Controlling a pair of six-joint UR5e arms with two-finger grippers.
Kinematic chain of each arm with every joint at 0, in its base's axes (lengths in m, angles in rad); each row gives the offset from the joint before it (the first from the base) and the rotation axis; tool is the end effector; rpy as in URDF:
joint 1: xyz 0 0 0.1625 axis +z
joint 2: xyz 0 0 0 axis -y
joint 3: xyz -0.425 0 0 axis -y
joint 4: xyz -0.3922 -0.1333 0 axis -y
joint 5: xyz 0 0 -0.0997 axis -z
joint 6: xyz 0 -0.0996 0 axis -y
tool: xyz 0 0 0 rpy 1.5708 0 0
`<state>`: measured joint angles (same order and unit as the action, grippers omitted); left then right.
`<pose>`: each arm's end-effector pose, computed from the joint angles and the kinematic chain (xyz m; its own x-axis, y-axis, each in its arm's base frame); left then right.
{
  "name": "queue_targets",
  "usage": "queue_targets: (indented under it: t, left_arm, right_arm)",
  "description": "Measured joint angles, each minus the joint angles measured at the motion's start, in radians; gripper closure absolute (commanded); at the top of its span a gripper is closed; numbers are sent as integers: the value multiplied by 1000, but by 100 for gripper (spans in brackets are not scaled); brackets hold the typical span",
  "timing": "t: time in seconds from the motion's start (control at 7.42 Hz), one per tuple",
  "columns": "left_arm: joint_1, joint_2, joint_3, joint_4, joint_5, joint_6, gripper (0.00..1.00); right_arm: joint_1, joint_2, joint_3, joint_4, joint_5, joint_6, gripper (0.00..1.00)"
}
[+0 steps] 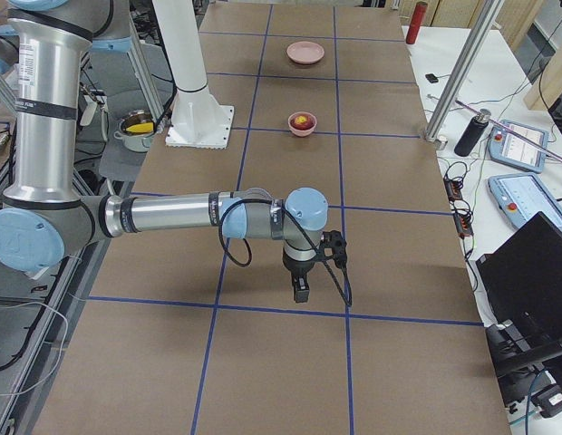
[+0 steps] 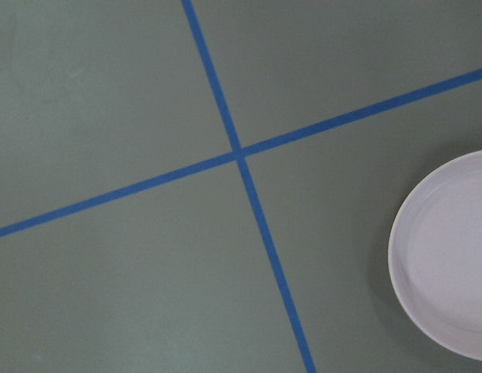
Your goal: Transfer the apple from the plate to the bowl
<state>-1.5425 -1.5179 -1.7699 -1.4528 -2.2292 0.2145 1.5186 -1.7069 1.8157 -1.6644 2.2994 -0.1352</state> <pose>-0.0591 -0.4693 0.6057 0.7660 0.2514 -0.5916 -0.1958 0.9679 0.1578 0.0443 -0.4359 0.6138 0.7307 -0.1832 0.6576 0.1520 0.9828 0.1048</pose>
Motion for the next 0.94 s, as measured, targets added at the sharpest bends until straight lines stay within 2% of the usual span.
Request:
queue_targets:
  t: [0.94]
  left_arm:
    - [-67, 22, -18, -21, -129, -69, 2]
  right_arm:
    - [-1, 8, 4, 0, 1, 8, 0]
